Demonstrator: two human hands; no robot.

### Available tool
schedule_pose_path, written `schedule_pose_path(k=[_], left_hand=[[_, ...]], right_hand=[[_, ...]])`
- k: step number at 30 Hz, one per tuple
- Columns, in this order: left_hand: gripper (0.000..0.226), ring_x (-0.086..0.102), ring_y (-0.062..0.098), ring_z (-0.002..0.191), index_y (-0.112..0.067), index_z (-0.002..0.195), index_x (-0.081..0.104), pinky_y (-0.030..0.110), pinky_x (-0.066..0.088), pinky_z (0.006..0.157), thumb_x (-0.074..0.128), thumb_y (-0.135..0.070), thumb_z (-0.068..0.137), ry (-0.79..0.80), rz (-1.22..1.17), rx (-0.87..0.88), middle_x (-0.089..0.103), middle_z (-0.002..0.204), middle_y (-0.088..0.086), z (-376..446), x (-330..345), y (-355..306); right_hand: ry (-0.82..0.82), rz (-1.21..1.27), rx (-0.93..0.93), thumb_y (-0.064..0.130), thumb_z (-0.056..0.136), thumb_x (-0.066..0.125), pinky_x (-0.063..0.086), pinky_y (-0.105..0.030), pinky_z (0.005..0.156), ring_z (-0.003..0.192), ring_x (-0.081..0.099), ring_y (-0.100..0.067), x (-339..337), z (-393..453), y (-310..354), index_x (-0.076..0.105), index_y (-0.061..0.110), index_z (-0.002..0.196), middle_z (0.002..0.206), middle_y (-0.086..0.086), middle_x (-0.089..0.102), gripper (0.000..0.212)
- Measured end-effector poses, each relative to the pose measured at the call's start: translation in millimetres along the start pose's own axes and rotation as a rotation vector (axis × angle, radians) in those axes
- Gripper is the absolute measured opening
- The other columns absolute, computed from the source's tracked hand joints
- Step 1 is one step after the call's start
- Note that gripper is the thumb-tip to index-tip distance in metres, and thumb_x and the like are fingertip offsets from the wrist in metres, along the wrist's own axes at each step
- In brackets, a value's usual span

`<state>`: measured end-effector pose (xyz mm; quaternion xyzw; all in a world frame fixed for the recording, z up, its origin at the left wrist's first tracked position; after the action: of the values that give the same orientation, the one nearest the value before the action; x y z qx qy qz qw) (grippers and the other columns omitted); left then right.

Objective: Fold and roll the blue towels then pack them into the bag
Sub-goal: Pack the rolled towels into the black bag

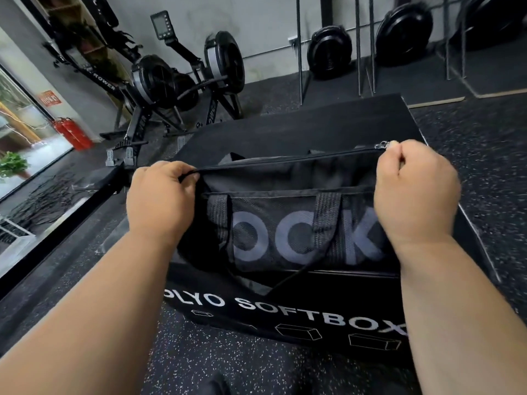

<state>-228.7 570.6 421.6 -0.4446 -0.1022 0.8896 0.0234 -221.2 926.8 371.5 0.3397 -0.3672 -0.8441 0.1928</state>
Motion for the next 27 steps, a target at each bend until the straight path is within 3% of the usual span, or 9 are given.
schedule_pose_path(k=[5,9,12,15,18,21,24,27], left_hand=[[0.020,0.062,0.037,0.106,-0.033,0.111,0.079,0.047,0.055,0.089,0.065,-0.038,0.098,0.009,0.007,-0.026,0.076,0.107,-0.001,10.7,7.8,-5.5],[0.023,0.065,0.038,0.106,-0.030,0.114,0.079,0.046,0.057,0.089,0.064,-0.032,0.096,0.076,0.047,-0.031,0.078,0.110,0.004,8.8,13.4,-8.7],[0.031,0.066,0.036,0.113,-0.025,0.122,0.077,0.043,0.054,0.100,0.065,-0.027,0.093,0.115,0.025,-0.002,0.076,0.119,0.007,2.8,15.6,-12.0],[0.045,0.060,0.032,0.126,-0.026,0.135,0.068,0.046,0.045,0.113,0.061,-0.038,0.093,0.168,0.008,0.127,0.068,0.135,0.005,-7.5,23.4,-19.4],[0.058,0.053,0.031,0.136,-0.028,0.144,0.062,0.047,0.039,0.118,0.050,-0.052,0.093,0.271,0.033,0.140,0.062,0.146,0.005,-13.3,38.1,-12.2],[0.053,0.048,0.032,0.144,-0.023,0.149,0.059,0.045,0.035,0.122,0.053,-0.045,0.101,0.380,0.071,0.134,0.057,0.152,0.011,-18.3,53.8,1.9],[0.052,0.039,0.026,0.152,-0.019,0.155,0.051,0.042,0.031,0.125,0.050,-0.040,0.107,0.487,0.030,0.099,0.049,0.160,0.012,-25.6,68.9,14.5],[0.060,0.028,0.024,0.157,-0.025,0.162,0.037,0.047,0.027,0.127,0.035,-0.052,0.108,0.575,0.046,0.046,0.038,0.167,0.008,-36.3,71.1,21.0]], right_hand=[[-0.033,-0.012,0.043,0.029,0.105,0.046,0.009,-0.044,0.061,0.058,0.031,-0.032,-8.1,11.7,-18.7,0.029,0.012,0.064,0.058,-0.002,0.035,0.048],[-0.006,0.004,0.088,0.033,0.105,0.046,0.021,-0.041,0.061,0.067,0.042,-0.037,-2.0,11.6,-25.8,0.040,0.008,0.070,0.063,-0.004,0.045,0.043],[-0.027,0.056,0.103,0.037,0.101,0.051,0.035,-0.038,0.070,0.084,0.052,-0.030,0.1,8.7,-24.8,0.058,0.017,0.097,0.088,-0.002,0.062,0.022],[-0.006,0.052,0.057,0.045,0.097,0.060,0.043,-0.039,0.084,0.095,0.053,-0.023,0.9,3.3,-19.4,0.062,0.025,0.118,0.109,-0.001,0.060,0.029],[0.080,0.034,0.039,0.040,0.099,0.060,0.045,-0.038,0.081,0.094,0.060,-0.027,8.6,0.5,-23.2,0.068,0.024,0.105,0.104,-0.003,0.065,0.019],[0.131,0.014,0.038,0.029,0.099,0.062,0.045,-0.038,0.074,0.085,0.059,-0.028,13.6,-2.1,-28.5,0.066,0.021,0.093,0.089,-0.003,0.065,0.010],[0.163,0.001,0.048,0.024,0.099,0.062,0.049,-0.042,0.076,0.086,0.061,-0.030,14.3,-6.5,-27.8,0.066,0.023,0.092,0.089,-0.003,0.066,0.008],[0.175,-0.016,0.023,0.022,0.101,0.061,0.051,-0.041,0.079,0.091,0.063,-0.029,9.3,-10.8,-21.4,0.069,0.025,0.102,0.094,-0.003,0.069,0.009]])
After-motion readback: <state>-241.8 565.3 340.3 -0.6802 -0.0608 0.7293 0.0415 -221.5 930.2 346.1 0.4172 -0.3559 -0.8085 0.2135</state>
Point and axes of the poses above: each hand's wrist, its own z-axis towards the middle knuckle, its own x-axis out of the palm, y = z × x, the point moved 3 cm from there along z, towards the middle knuckle
